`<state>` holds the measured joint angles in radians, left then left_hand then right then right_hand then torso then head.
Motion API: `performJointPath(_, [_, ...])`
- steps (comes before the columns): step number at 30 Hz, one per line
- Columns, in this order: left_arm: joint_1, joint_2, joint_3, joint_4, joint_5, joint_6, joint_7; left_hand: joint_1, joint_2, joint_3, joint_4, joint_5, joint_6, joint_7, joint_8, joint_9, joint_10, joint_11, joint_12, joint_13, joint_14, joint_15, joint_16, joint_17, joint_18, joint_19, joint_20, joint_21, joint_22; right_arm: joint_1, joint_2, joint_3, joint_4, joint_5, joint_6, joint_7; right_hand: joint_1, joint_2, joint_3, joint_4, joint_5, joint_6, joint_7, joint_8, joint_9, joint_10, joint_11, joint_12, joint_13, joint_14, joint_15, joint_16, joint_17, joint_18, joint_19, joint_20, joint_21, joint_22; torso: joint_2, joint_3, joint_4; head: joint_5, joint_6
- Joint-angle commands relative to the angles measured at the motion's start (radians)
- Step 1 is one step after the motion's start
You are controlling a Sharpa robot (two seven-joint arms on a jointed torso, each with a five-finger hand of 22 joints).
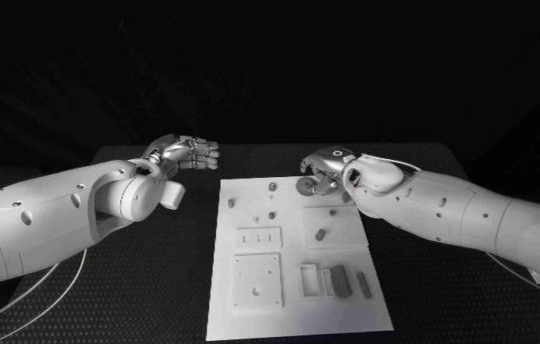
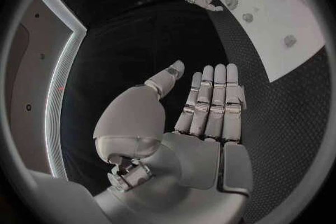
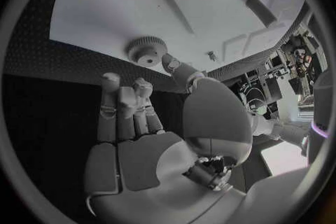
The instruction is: Assemble the parts on the task board
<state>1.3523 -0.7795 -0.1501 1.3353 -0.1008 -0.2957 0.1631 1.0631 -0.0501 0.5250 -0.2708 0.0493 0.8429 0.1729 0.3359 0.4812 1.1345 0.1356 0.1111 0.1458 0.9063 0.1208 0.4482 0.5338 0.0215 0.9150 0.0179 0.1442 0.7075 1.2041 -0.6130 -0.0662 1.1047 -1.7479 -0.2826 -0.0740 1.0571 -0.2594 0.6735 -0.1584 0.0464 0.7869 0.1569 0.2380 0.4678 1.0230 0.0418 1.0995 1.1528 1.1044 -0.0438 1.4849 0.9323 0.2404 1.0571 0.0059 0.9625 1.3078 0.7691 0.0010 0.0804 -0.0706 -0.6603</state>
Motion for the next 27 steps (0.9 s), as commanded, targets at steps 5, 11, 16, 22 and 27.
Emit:
performJointPath(5, [0.001,0.003,0.0,-0.001,-0.003,0.009,0.005,-0.003,-0.004,-0.006,0.001,0.003,0.003,0.007,-0.004,-0.001,0.005,0.002,-0.007,0.001,0.002,0.004,-0.007,0.002,0.016,-0.002,0.006,-0.006,0.001,-0.008,0.011,0.0,-0.034,0.047,0.046,0.039,0.01,0.004,-0.001,0.013,0.004,0.026,0.022,0.004,0.001,-0.039,0.025,0.01,-0.002,-0.009,0.005,0.01,0.002,0.021,-0.01,0.002,-0.002,0.016,-0.001,-0.0012,0.0,0.002,-0.004])
performJointPath(11, [0.001,0.003,0.0,-0.001,-0.003,0.011,0.005,-0.004,-0.003,-0.006,0.001,0.003,0.002,0.007,-0.004,-0.001,0.005,0.003,-0.007,0.001,0.002,0.004,-0.007,0.003,0.016,-0.002,0.006,-0.006,0.001,-0.015,0.018,-0.001,-0.062,0.053,0.066,0.056,0.004,0.019,-0.008,0.025,0.004,0.047,0.016,0.019,0.005,-0.043,0.02,0.016,-0.005,-0.014,0.0,0.014,0.001,0.021,-0.014,0.005,-0.001,0.018,0.0,-0.0013,-0.0013,0.003,-0.006])
performJointPath(16, [0.001,0.002,0.0,-0.002,-0.003,0.011,0.004,-0.004,-0.003,-0.006,0.002,0.003,0.002,0.007,-0.004,-0.002,0.005,0.003,-0.007,0.002,0.002,0.004,-0.008,0.003,0.016,-0.002,0.006,-0.006,0.001,-0.018,0.019,-0.001,-0.058,0.058,0.073,0.066,0.015,0.043,-0.011,0.019,0.004,0.079,0.005,0.04,0.012,-0.042,0.009,0.022,-0.01,-0.015,-0.009,0.018,-0.001,0.021,-0.016,0.004,0.002,0.019,0.0,-0.0016,-0.0017,0.004,-0.008])
performJointPath(22, [0.001,0.003,0.0,-0.002,-0.003,0.012,0.004,-0.004,-0.003,-0.006,0.002,0.003,0.002,0.007,-0.004,-0.002,0.005,0.003,-0.008,0.002,0.002,0.004,-0.008,0.003,0.016,-0.002,0.006,-0.006,0.002,-0.019,0.024,-0.002,-0.065,0.058,0.085,0.071,0.012,0.069,-0.02,0.014,0.004,0.101,-0.005,0.053,0.015,-0.04,0.0,0.026,-0.016,-0.015,-0.018,0.021,-0.004,0.021,-0.018,0.004,0.004,0.019,0.0,-0.0015,-0.0011,0.004,-0.01])
performJointPath(27, [0.001,0.002,0.0,-0.002,-0.003,0.012,0.004,-0.005,-0.003,-0.006,0.003,0.003,0.002,0.007,-0.004,-0.002,0.005,0.003,-0.008,0.002,0.002,0.004,-0.009,0.004,0.016,-0.002,0.007,-0.006,0.002,-0.021,0.028,-0.002,-0.072,0.058,0.1,0.073,0.0,0.088,-0.022,0.024,0.004,0.112,-0.01,0.058,0.016,-0.041,-0.005,0.026,-0.021,-0.016,-0.022,0.021,-0.006,0.021,-0.02,0.004,0.004,0.018,0.0,-0.0017,-0.0018,0.004,-0.011])
